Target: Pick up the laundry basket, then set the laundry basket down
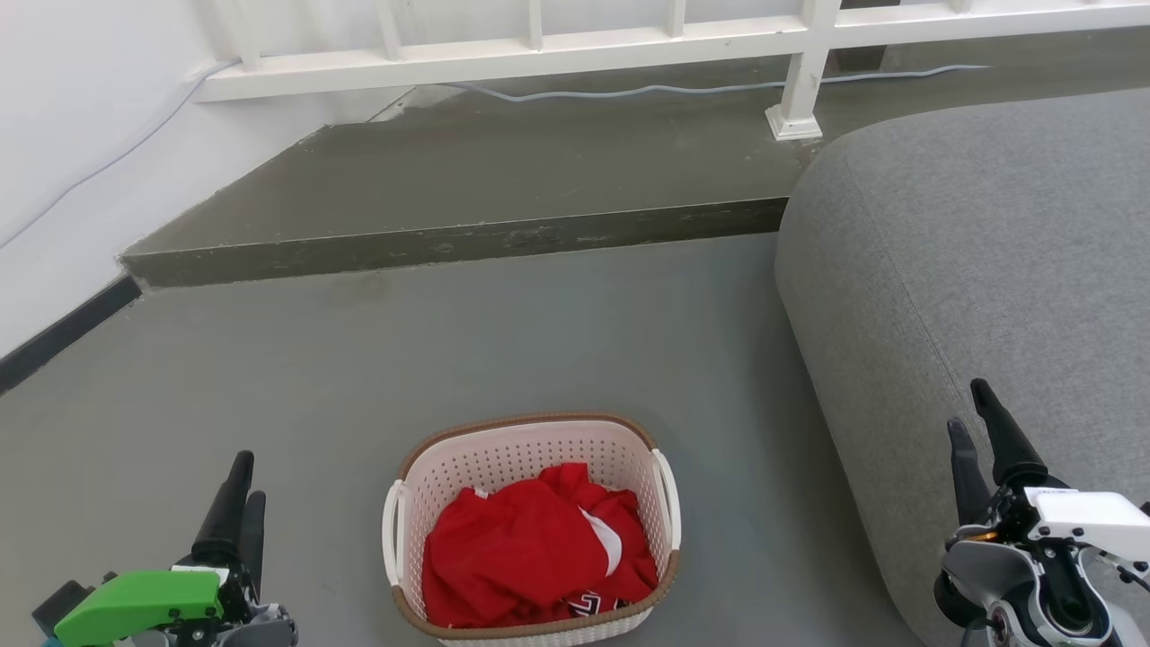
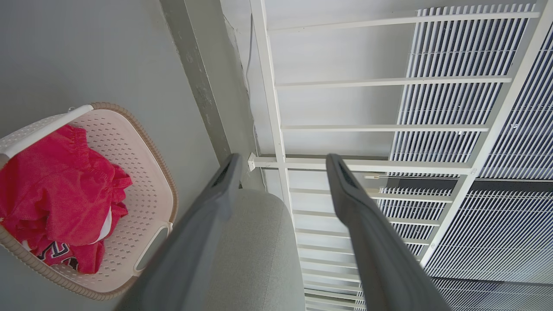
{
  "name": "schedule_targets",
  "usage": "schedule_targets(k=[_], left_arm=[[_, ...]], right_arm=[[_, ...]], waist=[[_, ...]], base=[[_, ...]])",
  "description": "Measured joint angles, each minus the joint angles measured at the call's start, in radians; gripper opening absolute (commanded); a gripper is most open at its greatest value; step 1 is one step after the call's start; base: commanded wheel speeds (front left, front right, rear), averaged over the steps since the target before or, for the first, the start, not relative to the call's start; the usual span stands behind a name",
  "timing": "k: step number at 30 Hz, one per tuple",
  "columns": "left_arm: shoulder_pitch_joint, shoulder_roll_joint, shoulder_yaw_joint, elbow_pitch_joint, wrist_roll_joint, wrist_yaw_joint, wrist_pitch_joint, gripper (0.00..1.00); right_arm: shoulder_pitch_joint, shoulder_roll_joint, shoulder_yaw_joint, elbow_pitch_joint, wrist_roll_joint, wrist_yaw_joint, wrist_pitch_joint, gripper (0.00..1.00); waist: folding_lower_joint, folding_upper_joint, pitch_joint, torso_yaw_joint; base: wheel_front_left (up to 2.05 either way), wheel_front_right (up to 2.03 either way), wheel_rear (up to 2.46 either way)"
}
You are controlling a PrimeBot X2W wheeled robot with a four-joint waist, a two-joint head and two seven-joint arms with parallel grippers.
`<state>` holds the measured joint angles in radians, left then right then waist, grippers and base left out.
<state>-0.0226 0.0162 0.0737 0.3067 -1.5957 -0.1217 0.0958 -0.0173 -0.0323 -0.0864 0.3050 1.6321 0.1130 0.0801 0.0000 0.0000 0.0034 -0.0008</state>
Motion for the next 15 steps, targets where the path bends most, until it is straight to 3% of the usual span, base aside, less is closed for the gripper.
schedule_targets(k=[15], left_arm=[[-0.002, 0.015, -0.028, -0.038, 0.098, 0.0, -0.062, 1.0]], right_arm=[[-0.019, -0.006, 0.073, -0.041, -0.1, 0.0, -0.051, 1.0]], waist=[[0.0, 0.0, 0.001, -0.005]], base=[[0.0, 0.0, 0.0]])
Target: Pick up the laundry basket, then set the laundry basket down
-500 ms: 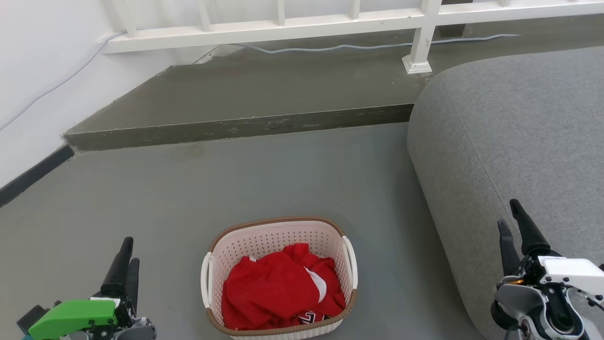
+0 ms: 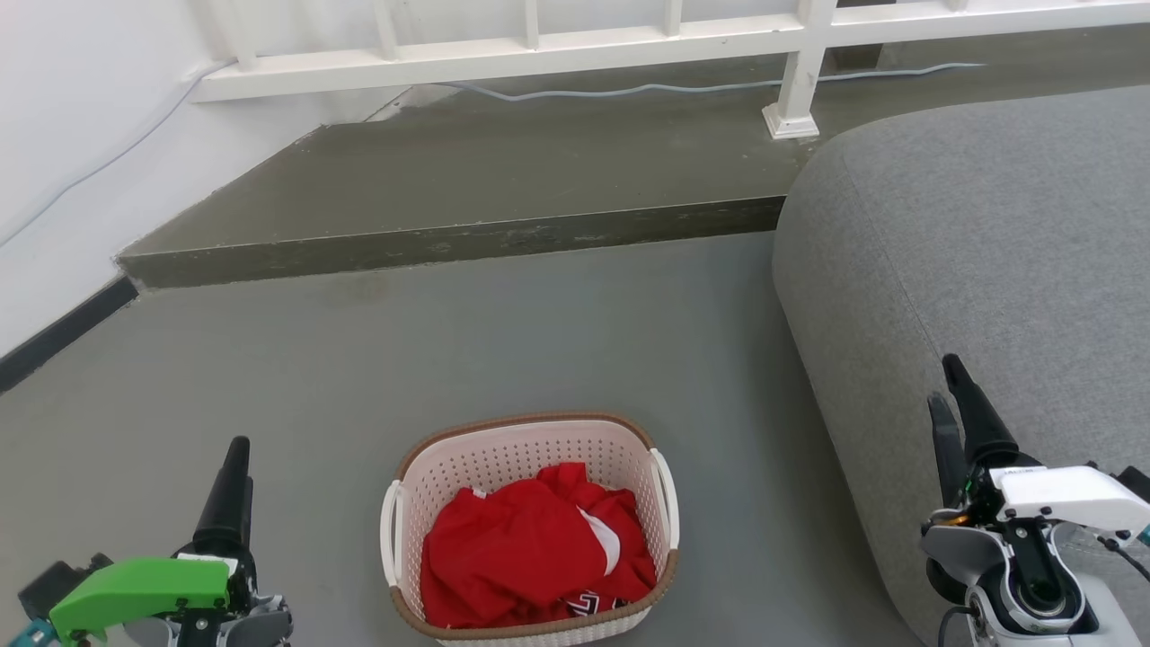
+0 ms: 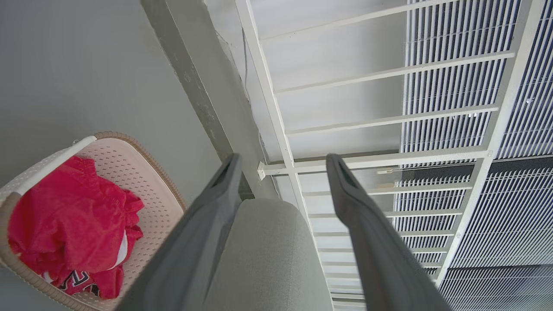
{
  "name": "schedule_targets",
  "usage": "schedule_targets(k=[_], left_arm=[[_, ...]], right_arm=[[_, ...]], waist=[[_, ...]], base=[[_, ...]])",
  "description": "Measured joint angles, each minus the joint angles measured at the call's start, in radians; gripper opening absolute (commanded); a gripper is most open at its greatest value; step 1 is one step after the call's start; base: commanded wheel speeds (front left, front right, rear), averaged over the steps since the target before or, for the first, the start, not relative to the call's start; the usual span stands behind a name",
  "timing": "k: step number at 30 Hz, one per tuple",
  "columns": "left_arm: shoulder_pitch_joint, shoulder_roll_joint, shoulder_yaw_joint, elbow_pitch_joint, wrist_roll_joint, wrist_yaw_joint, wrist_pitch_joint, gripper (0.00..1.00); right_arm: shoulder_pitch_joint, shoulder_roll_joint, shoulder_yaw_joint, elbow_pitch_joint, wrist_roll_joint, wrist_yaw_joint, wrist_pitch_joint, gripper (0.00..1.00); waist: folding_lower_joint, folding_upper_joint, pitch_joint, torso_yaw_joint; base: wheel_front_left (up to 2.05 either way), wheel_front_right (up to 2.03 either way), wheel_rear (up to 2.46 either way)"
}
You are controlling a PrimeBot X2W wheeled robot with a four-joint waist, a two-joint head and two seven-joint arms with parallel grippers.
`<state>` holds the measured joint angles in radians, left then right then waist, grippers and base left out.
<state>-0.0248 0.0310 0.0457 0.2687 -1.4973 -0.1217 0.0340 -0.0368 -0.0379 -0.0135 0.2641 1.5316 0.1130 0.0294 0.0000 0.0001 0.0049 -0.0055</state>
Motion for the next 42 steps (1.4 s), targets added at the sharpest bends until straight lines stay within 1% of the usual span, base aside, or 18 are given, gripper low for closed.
schedule_targets(k=[5, 12, 17, 19, 21, 24, 26, 31, 33, 37, 40, 42], left_arm=[[-0.001, 0.024, -0.021, -0.013, 0.083, 0.0, -0.019, 1.0], [-0.002, 0.04, -0.052, -0.025, 0.186, 0.0, -0.045, 1.0], [-0.002, 0.051, -0.073, -0.032, 0.274, 0.0, -0.062, 1.0], [-0.002, 0.054, -0.083, -0.035, 0.304, 0.006, -0.07, 1.0], [-0.002, 0.063, -0.089, -0.039, 0.358, 0.015, -0.072, 1.0], [-0.005, 0.08, -0.1, -0.044, 0.424, 0.03, -0.084, 1.0], [-0.006, 0.081, -0.107, -0.046, 0.462, 0.038, -0.093, 1.0], [-0.007, 0.08, -0.119, -0.053, 0.531, 0.057, -0.111, 1.0], [-0.007, 0.079, -0.124, -0.056, 0.552, 0.064, -0.118, 1.0], [-0.008, 0.074, -0.138, -0.061, 0.604, 0.073, -0.133, 1.0], [-0.009, 0.073, -0.143, -0.068, 0.645, 0.079, -0.142, 1.0], [-0.012, 0.072, -0.145, -0.075, 0.669, 0.08, -0.151, 1.0]], right_arm=[[-0.008, -0.018, 0.034, -0.007, -0.058, 0.0, -0.021, 1.0], [-0.023, -0.042, 0.078, -0.01, -0.159, 0.0, -0.049, 1.0], [-0.038, -0.064, 0.113, -0.009, -0.256, 0.001, -0.068, 1.0], [-0.046, -0.072, 0.13, -0.009, -0.296, 0.0, -0.073, 1.0], [-0.048, -0.078, 0.145, -0.009, -0.333, -0.001, -0.082, 1.0], [-0.056, -0.092, 0.168, -0.006, -0.401, -0.012, -0.091, 1.0], [-0.067, -0.096, 0.182, -0.006, -0.442, -0.029, -0.1, 1.0], [-0.081, -0.1, 0.212, -0.004, -0.525, -0.053, -0.114, 1.0], [-0.084, -0.1, 0.22, -0.004, -0.555, -0.055, -0.119, 1.0], [-0.088, -0.099, 0.239, -0.005, -0.608, -0.072, -0.135, 1.0], [-0.092, -0.099, 0.255, -0.007, -0.646, -0.073, -0.144, 1.0], [-0.098, -0.099, 0.264, -0.009, -0.676, -0.082, -0.149, 1.0]], waist=[[0.0, 0.0, 0.0, -0.002], [0.0, 0.0, 0.0, -0.004], [0.0, 0.0, 0.0, -0.005], [0.0, 0.0, 0.0, -0.006], [0.0, 0.0, 0.0, -0.006], [0.0, 0.0, 0.0, -0.006], [0.0, 0.0, 0.0, -0.006], [0.0, 0.0, 0.001, -0.005], [0.0, 0.0, 0.001, -0.005], [0.0, 0.0, 0.002, -0.006], [0.0, 0.0, 0.003, -0.006], [0.0, 0.0, 0.004, -0.006]], base=[[0.0, 0.0, 0.0], [0.0, 0.0, 0.0], [0.0, 0.0, 0.0], [0.0, 0.0, 0.0], [0.0, 0.0, 0.0], [0.0, 0.0, 0.0], [0.0, 0.0, 0.0], [0.0, 0.0, 0.0], [0.0, 0.0, 0.0], [0.0, 0.0, 0.0], [0.0, 0.0, 0.0], [0.0, 0.0, 0.0]])
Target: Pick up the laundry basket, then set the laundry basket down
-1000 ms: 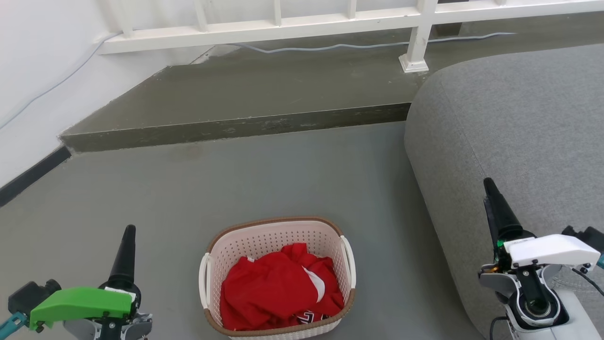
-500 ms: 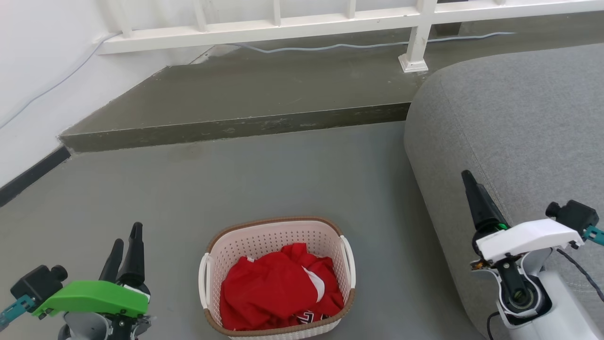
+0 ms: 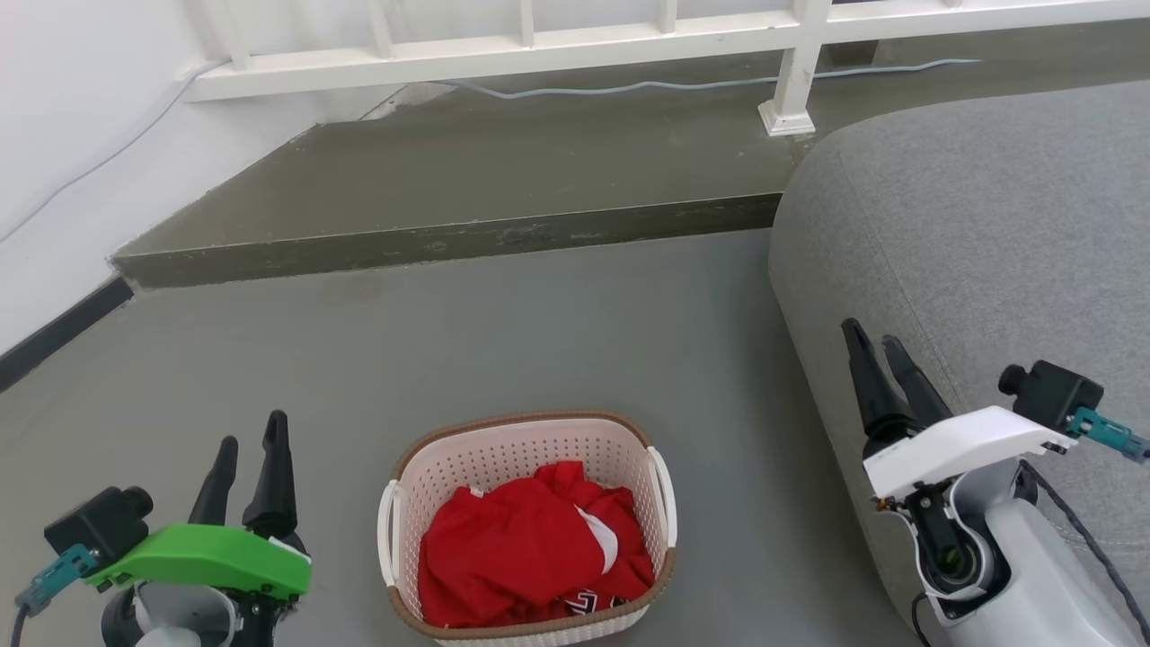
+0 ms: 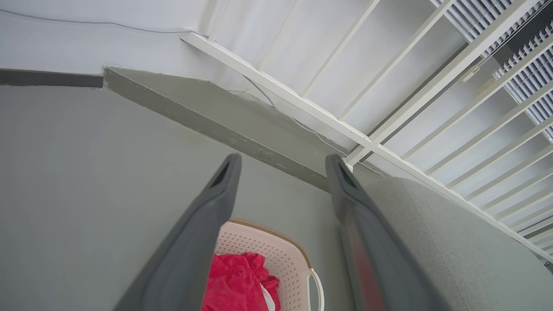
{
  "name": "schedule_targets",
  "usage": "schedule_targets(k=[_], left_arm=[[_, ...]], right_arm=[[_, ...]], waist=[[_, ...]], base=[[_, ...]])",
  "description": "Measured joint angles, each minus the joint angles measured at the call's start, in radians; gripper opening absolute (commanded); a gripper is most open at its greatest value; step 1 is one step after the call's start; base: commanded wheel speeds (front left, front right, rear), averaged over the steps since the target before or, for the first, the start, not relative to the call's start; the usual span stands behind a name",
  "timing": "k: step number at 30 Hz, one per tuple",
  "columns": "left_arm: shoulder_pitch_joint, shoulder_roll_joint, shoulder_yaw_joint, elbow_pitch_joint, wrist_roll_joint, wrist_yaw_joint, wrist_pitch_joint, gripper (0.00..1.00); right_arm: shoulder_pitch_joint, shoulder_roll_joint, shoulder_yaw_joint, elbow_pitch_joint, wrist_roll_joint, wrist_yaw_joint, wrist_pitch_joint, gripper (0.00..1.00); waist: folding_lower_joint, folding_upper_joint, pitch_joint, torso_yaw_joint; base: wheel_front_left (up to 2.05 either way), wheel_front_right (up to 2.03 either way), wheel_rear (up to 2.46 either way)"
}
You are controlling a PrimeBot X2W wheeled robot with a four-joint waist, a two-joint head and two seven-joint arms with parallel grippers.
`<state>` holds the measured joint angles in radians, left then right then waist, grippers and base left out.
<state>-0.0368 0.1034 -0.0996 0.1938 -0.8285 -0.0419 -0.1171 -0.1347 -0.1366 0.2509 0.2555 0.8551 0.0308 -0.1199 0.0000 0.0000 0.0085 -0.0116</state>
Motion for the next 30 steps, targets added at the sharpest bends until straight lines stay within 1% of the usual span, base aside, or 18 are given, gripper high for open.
schedule_targets(k=[2, 7, 9, 15, 17, 27, 30], left_arm=[[-0.003, -0.001, -0.002, -0.005, 0.026, 0.007, -0.006, 1.0], [-0.005, -0.002, -0.006, -0.011, 0.074, 0.008, -0.018, 1.0], [-0.005, -0.003, -0.008, -0.014, 0.104, 0.011, -0.026, 1.0], [-0.005, -0.009, -0.015, -0.023, 0.178, 0.016, -0.046, 1.0], [-0.005, -0.01, -0.018, -0.026, 0.199, 0.016, -0.053, 1.0], [-0.006, -0.011, -0.034, -0.036, 0.321, 0.017, -0.091, 1.0], [-0.006, -0.013, -0.036, -0.036, 0.37, 0.025, -0.105, 1.0]], right_arm=[[-0.004, 0.0, 0.01, -0.002, -0.025, -0.006, -0.009, 1.0], [-0.007, 0.0, 0.029, -0.004, -0.081, -0.008, -0.021, 1.0], [-0.01, 0.0, 0.039, -0.006, -0.109, -0.015, -0.029, 1.0], [-0.025, -0.001, 0.063, -0.011, -0.191, -0.017, -0.048, 1.0], [-0.027, -0.001, 0.072, -0.012, -0.214, -0.024, -0.053, 1.0], [-0.045, -0.005, 0.112, -0.014, -0.348, -0.033, -0.088, 1.0], [-0.047, -0.005, 0.121, -0.013, -0.396, -0.034, -0.101, 1.0]], waist=[[0.0, 0.0, 0.001, 0.0], [0.0, 0.0, 0.002, 0.0], [0.0, 0.0, 0.002, 0.0], [0.0, 0.0001, 0.003, 0.0], [0.0, 0.0, 0.004, 0.0], [0.0, 0.0, 0.005, -0.003], [0.0, 0.0, 0.005, -0.005]], base=[[0.0, 0.0, 0.0], [0.0, 0.0, 0.0], [0.0, 0.0, 0.0], [0.0, 0.0, 0.0], [0.0, 0.0, 0.0], [0.0, 0.0, 0.0], [0.0, 0.0, 0.0]])
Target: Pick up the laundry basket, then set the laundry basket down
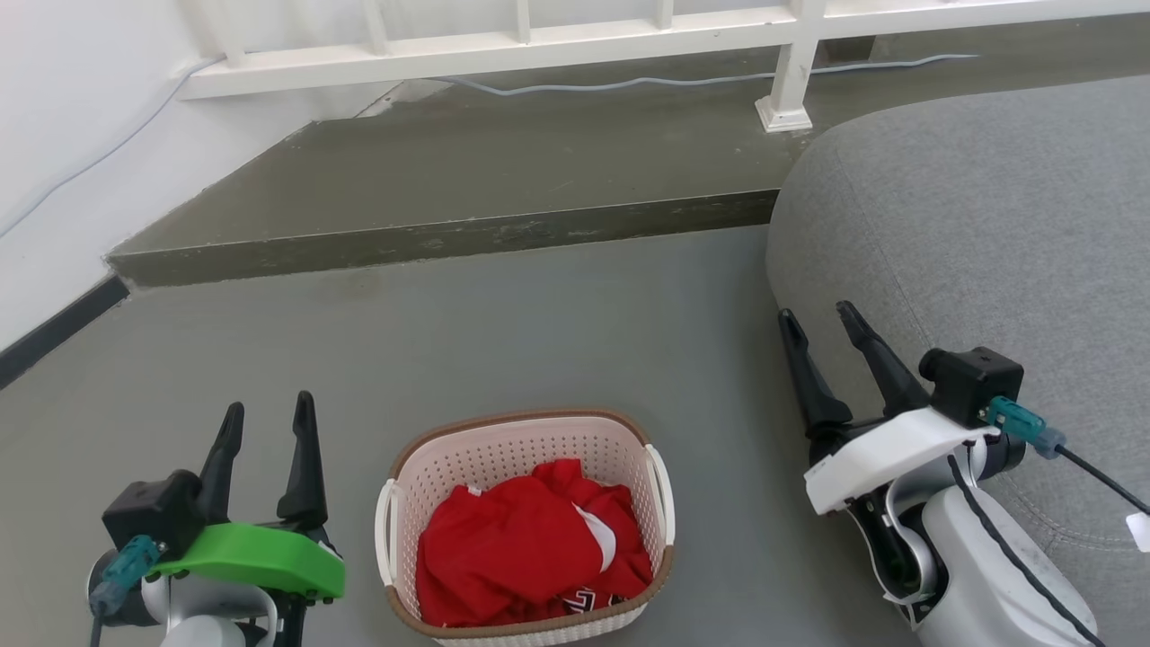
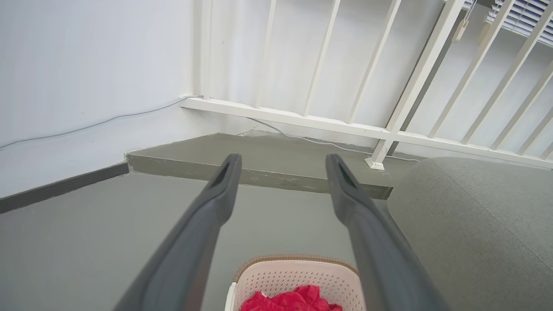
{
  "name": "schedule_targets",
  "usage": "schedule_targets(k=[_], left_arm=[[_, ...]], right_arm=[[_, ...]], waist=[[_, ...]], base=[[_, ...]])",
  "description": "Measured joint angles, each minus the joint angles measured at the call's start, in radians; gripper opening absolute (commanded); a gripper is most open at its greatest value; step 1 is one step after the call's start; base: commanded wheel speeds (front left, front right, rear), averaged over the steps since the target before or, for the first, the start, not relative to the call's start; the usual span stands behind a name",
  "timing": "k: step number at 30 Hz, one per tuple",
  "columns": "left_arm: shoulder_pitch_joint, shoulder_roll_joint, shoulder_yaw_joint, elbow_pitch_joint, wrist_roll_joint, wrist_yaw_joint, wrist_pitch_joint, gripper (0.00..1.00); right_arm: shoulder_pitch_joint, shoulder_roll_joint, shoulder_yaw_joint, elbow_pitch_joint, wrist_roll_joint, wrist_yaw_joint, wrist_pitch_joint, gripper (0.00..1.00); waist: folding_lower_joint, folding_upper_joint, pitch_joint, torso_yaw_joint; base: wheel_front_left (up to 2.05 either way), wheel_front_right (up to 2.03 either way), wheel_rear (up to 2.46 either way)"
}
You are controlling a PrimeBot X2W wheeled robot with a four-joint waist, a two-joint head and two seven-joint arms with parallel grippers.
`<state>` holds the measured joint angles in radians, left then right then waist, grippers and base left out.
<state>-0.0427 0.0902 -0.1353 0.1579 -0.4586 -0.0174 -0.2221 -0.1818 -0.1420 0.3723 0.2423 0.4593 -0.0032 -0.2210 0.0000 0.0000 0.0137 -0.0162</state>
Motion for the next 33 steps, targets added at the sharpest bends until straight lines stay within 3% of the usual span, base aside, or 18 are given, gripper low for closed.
schedule_targets(k=[9, 33], left_arm=[[-0.005, -0.002, -0.008, -0.003, 0.102, 0.0, -0.03, 1.0], [-0.026, -0.016, 0.011, -0.006, 0.105, -0.006, -0.03, 1.0]], right_arm=[[-0.013, -0.001, 0.026, 0.005, -0.109, -0.007, -0.029, 1.0], [-0.016, 0.016, -0.002, 0.017, -0.119, -0.006, -0.029, 1.0]], waist=[[0.0, 0.0, -0.001, -0.003], [0.0, 0.0, 0.041, -0.012]], base=[[0.0, 0.0, 0.0], [0.0, 0.0, 0.0]])
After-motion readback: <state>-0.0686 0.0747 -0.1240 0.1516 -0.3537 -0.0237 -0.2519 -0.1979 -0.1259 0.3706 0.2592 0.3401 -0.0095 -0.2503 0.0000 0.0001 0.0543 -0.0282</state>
